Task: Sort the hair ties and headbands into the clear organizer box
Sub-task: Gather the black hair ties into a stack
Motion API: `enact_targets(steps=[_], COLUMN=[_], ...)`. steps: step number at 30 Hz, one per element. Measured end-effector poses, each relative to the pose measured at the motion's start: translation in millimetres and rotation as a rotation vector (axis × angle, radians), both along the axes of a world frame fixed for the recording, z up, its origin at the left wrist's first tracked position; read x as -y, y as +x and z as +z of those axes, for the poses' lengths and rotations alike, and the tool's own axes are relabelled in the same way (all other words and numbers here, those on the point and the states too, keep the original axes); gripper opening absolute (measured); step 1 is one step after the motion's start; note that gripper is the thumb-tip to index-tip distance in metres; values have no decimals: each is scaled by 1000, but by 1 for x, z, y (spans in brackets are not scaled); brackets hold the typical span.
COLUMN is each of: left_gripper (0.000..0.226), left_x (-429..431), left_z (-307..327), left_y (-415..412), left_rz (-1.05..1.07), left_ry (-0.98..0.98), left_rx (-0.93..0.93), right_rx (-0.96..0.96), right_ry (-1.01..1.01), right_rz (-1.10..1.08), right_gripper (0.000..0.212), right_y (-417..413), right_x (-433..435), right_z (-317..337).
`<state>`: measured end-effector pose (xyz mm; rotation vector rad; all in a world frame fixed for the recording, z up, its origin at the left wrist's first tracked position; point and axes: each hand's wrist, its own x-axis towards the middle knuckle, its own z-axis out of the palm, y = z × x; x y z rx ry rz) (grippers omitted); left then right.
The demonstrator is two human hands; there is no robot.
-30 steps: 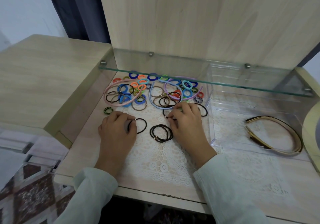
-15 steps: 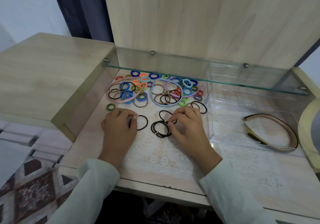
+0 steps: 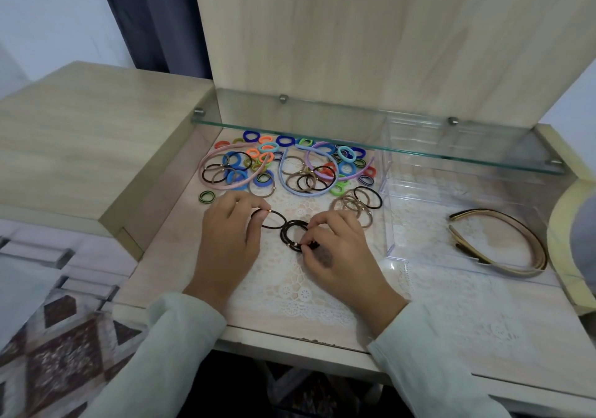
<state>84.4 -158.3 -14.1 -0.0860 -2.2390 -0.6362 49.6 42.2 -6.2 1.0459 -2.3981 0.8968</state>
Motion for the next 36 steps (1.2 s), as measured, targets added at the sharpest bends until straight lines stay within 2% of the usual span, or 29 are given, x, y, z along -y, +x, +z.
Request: enact_targets(steps=[6,12,17,21,26,32,36], left_gripper=[12,14,8,13,29,14,9], left_x=[0,-1,-1,0,1,1,-6], left_z=[-1,2,3,3,10,15,17], left_y=[1,2,0,-2,-1,0,2], left_rz=[64,87,116,149,175,227,110], left_ry=[-24,26,-90,-144,-124,56,40], left_rx=[-24,30,-8,42,89,273,251], right_rx=[61,177,219,225,221,231,242], right_ry=[-81,-192,-238,-245,-248,-244,-238], right_rz=[-25,-173,-199,-211,-213,-213,-210], right_gripper=[5,10,21,21,22,21,20], right_y=[-1,-5,-8,-10,-11,-11,-10], right_x=[-1,-3,-3,-4,-3,-3,-4], right_z=[1,1,-1,-3,-3,-4,-3])
